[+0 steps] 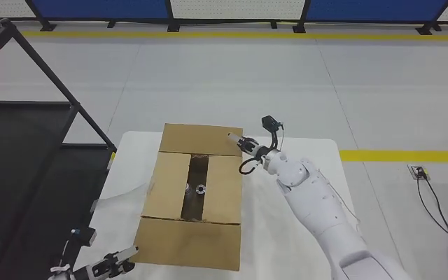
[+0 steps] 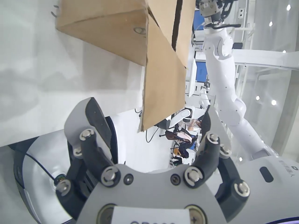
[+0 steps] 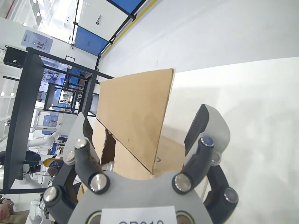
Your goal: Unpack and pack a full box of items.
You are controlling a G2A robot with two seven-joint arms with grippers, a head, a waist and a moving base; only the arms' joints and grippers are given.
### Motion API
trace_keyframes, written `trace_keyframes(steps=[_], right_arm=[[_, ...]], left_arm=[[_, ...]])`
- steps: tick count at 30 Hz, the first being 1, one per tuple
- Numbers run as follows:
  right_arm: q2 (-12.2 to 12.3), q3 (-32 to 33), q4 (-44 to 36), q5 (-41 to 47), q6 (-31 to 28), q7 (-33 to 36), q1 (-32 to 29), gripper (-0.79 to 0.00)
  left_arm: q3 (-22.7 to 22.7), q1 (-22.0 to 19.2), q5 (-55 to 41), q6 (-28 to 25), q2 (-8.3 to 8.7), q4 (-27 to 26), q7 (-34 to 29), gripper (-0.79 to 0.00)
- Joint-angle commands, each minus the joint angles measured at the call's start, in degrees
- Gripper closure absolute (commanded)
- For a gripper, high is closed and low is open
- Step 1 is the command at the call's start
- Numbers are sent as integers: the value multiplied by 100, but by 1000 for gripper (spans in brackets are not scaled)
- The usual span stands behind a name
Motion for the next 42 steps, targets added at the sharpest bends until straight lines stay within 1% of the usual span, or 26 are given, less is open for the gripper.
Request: trace_keyframes(steps=[1, 6, 10, 17, 20, 24, 29, 31, 34, 39, 42], right_arm=[[-27, 12, 170, 153, -287, 193, 77, -785], [-41, 84, 419, 390, -759, 397, 217, -785], [-24, 169, 529, 564, -969, 533, 294, -785], [58, 333, 515, 826, -1381, 863, 335, -785], [94, 388, 431, 918, -1526, 1051, 324, -785], [159, 508, 301, 1178, -1688, 1531, 336, -785], [249, 619, 57, 1383, -1841, 2061, 326, -785], [290, 659, -40, 1456, -1851, 2298, 316, -785], [346, 679, -200, 1465, -1770, 2607, 304, -785], [418, 668, -623, 1556, -1752, 3243, 155, -785], [478, 619, -955, 1446, -1709, 3608, 8, -785]], left_arm=[[10, 28, -113, -62, 6, -55, -85, -785], [-46, 115, -368, -117, 7, -273, 9, -785], [-114, 189, -571, -141, 3, -496, 166, -785], [-233, 285, -816, -240, -18, -845, 625, -785], [-265, 252, -971, -177, -27, -950, 848, -785], [-224, 106, -1088, 66, -42, -1100, 1326, -785], [-11, -141, -851, 317, -56, -1245, 1916, -785], [86, -258, -536, 518, -60, -1279, 2276, -785], [344, -461, -191, 808, -68, -1302, 2658, -785], [775, -815, 280, 1119, -82, -1239, 3079, -785], [1024, -1027, 516, 1299, -91, -1131, 3243, -785]])
